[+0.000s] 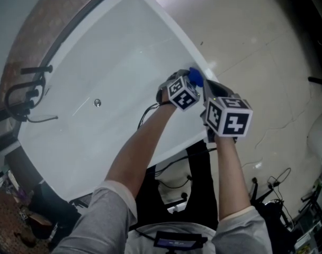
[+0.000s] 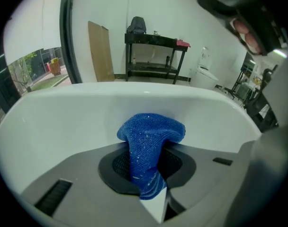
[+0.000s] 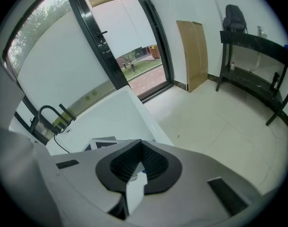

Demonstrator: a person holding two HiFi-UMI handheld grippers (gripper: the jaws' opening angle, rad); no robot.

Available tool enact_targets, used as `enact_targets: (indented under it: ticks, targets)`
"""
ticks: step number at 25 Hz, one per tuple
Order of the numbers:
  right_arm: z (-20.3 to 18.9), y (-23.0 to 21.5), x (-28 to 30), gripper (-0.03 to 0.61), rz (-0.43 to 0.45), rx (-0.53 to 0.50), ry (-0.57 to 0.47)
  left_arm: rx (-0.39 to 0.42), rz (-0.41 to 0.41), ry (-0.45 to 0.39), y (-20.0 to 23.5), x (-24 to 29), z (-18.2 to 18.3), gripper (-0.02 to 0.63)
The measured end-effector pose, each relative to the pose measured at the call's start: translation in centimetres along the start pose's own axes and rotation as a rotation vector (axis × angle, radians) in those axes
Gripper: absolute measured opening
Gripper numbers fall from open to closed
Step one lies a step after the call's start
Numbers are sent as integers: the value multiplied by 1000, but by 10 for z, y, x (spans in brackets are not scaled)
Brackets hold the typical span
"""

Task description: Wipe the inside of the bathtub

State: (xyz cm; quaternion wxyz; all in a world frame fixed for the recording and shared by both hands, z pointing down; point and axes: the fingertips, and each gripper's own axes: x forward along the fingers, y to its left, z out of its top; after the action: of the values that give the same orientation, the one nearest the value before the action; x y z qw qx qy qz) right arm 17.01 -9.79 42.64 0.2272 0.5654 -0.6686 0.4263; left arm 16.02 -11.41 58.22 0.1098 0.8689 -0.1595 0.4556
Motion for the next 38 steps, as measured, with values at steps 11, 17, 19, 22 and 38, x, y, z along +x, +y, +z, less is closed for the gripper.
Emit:
enact_targets:
  ticks: [11, 17, 19, 22, 38]
  targets:
    - [-36, 51, -54, 6, 3, 15, -102, 43, -19, -244, -30, -124, -12, 84]
    - [-49, 82, -134, 6, -24, 20, -156, -11, 20, -329, -47, -255, -9, 84]
    - [-60, 96, -170, 6, -27, 23, -176, -29, 43, -352, -57, -306, -14, 84]
    - [-80, 118, -224, 6, -32, 35, -204, -102, 91, -386, -70, -382, -32, 84]
    - [-145, 142, -339, 6, 86, -79, -230, -454, 512, -411, -144, -612, -159, 84]
